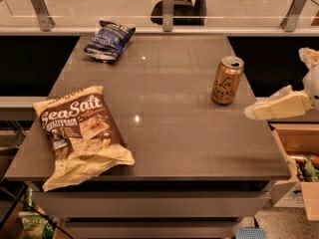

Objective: Move orange can near blue chip bag

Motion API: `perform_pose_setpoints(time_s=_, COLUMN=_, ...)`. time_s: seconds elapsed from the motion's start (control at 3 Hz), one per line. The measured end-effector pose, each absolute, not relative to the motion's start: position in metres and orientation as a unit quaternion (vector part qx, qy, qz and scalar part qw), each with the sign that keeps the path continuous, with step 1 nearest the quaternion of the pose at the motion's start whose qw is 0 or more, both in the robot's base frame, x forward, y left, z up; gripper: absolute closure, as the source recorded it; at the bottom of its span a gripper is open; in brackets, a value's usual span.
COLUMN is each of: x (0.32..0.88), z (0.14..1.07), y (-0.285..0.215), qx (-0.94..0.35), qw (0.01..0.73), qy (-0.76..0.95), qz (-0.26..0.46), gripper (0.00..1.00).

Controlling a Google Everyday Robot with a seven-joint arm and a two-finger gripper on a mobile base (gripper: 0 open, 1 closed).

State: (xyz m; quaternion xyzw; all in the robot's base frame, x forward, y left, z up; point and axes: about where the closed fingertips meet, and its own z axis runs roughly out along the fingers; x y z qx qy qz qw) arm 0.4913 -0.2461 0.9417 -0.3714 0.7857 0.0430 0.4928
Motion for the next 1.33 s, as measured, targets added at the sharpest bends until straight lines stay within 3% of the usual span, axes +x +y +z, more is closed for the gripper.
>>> perform_pose_setpoints(time_s=1.33, x=0.559, z=0.909, y=-0.227, qx=-0.364, qw=0.535, qy=0.753, qz=0.116, gripper=0.0)
